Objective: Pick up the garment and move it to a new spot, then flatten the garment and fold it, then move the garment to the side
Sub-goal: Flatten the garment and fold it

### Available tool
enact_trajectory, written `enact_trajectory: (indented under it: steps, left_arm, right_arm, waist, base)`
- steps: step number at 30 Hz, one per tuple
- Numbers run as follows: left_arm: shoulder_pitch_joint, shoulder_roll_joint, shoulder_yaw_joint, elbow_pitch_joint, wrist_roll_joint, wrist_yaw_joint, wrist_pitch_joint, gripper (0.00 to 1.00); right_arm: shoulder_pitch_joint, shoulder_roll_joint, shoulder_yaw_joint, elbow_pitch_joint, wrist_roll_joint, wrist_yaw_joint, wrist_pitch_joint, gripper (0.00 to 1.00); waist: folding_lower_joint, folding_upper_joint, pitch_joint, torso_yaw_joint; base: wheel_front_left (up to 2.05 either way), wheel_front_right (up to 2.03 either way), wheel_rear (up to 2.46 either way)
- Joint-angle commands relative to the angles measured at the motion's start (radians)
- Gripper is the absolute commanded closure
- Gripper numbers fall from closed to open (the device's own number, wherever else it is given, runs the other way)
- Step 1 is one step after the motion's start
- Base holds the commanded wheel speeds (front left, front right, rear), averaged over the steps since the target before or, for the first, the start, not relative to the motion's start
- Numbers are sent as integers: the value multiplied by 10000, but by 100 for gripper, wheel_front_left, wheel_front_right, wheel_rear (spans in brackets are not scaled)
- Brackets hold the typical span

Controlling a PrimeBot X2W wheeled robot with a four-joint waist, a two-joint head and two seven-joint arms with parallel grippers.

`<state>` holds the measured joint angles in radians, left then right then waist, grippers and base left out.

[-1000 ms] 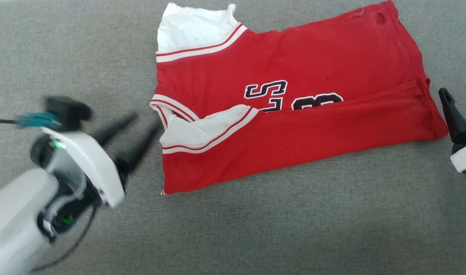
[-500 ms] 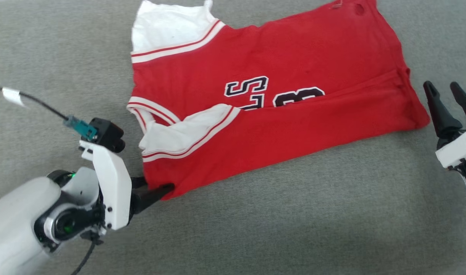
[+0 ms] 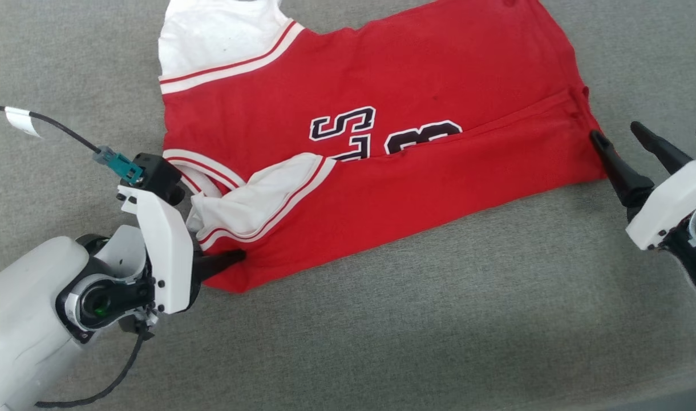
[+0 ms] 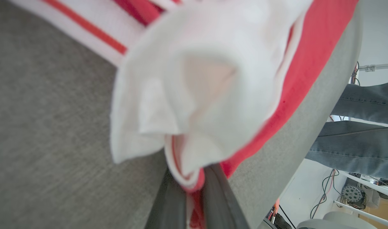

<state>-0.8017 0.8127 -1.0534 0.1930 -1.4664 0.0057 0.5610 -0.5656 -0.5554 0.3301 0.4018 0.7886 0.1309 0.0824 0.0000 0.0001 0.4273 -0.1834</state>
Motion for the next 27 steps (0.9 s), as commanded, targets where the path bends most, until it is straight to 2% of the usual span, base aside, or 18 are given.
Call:
enact_trajectory:
  steps: [1,6,7,12,13,14,15,21,24,27]
  left_arm:
    - [257,-495,-378,236,297,20,-109,100]
    - [99,-639,-314,208,483,-99,-377,100]
    - [99,-639,-314,208,483,-99,-377,100]
    - [-69,-992,-196,397,865,-196,-958,100]
    - [-44,-1025,-192,441,886,-215,-1050,100]
    - [-9,-1060,-162,497,872,-249,-1149,100]
    - [39,-1089,-144,551,845,-286,-1228,100]
    - [390,-1027,-134,688,855,-527,-1589,100]
    - [816,-645,-124,411,691,-668,-1766,100]
    - [1182,-339,-119,-129,562,-593,-1826,100]
  right_arm:
    - [-293,-296,301,-8,-113,-4,434,0]
    - [-905,-1035,1083,286,-12,-4,1960,0]
    - [-905,-1035,1083,286,-12,-4,1960,0]
    - [-1130,-1308,2051,704,708,-3,3440,0]
    - [-1094,-1308,2200,747,807,-3,3517,10]
    - [-1086,-1351,2301,805,879,-1,3498,53]
    - [-1071,-1377,2367,854,957,-1,3440,100]
    - [-619,-1778,2650,659,1482,-3,3087,100]
    - [-165,-2102,2739,150,1658,-3,2855,100]
    - [316,-2331,2718,-329,1853,-3,2780,100]
  waist:
    - [0,-1,74,77]
    - [0,-1,270,377]
    - [0,-1,270,377]
    - [0,-1,441,796]
    - [0,-1,441,847]
    - [0,-1,436,895]
    - [0,-1,425,938]
    - [0,-1,150,1103]
    - [0,-1,-110,1117]
    - [0,-1,-292,1129]
  base:
    - [0,0,0]
    - [0,0,0]
    - [0,0,0]
    - [0,0,0]
    - [0,0,0]
    - [0,0,0]
    - [0,0,0]
    - [0,0,0]
    - [0,0,0]
    - [0,0,0]
